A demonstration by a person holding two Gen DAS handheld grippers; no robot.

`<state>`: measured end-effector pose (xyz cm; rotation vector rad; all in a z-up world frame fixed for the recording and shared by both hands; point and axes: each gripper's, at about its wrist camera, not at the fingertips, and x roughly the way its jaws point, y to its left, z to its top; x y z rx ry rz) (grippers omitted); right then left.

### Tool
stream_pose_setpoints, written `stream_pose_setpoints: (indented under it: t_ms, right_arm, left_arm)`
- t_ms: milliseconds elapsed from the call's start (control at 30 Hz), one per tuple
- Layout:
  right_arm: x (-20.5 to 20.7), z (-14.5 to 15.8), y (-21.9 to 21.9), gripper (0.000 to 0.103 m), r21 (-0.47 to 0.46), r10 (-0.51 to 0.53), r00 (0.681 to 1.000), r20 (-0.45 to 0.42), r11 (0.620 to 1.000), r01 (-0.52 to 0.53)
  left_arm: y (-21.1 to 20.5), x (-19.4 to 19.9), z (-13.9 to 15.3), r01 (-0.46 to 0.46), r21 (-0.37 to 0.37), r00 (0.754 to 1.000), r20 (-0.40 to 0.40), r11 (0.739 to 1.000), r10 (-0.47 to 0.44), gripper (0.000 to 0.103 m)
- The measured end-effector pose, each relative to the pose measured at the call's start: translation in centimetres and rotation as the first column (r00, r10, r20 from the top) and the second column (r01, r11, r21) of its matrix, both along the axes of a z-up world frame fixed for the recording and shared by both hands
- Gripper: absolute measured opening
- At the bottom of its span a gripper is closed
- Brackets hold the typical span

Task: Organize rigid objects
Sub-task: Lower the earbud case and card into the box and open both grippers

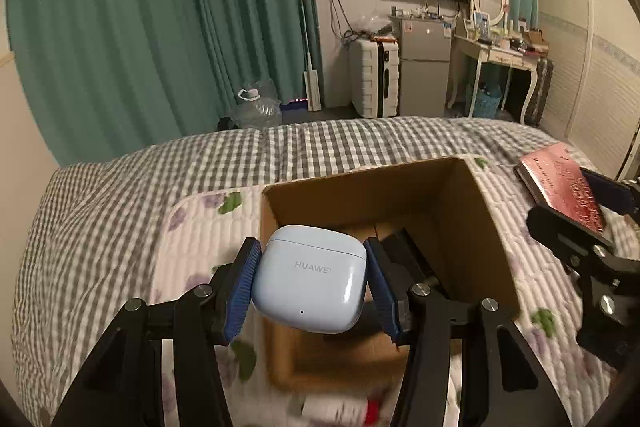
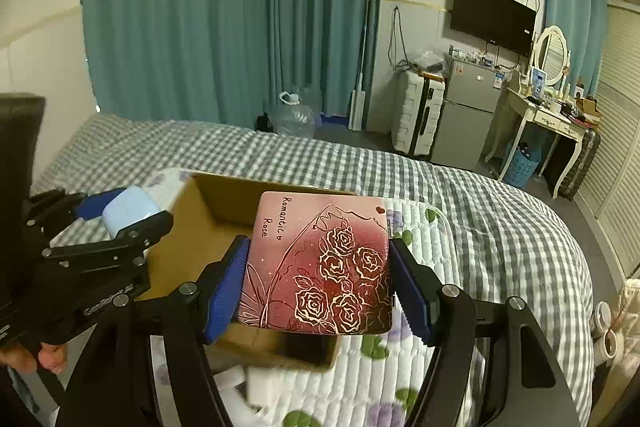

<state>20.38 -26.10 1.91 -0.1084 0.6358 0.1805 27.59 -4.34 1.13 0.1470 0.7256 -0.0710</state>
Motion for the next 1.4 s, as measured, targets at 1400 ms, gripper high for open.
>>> stream_pose_setpoints:
  t_ms: [1400]
  right_arm:
    - [5.9, -9.5, 5.4, 0.073, -0.021, 0.055, 0.979, -0.195, 0.998, -0.061]
  left_arm:
    - [6.2, -1.4, -0.1, -0.064, 0.014, 0.998, 0.007, 0.998, 0.064, 0.078]
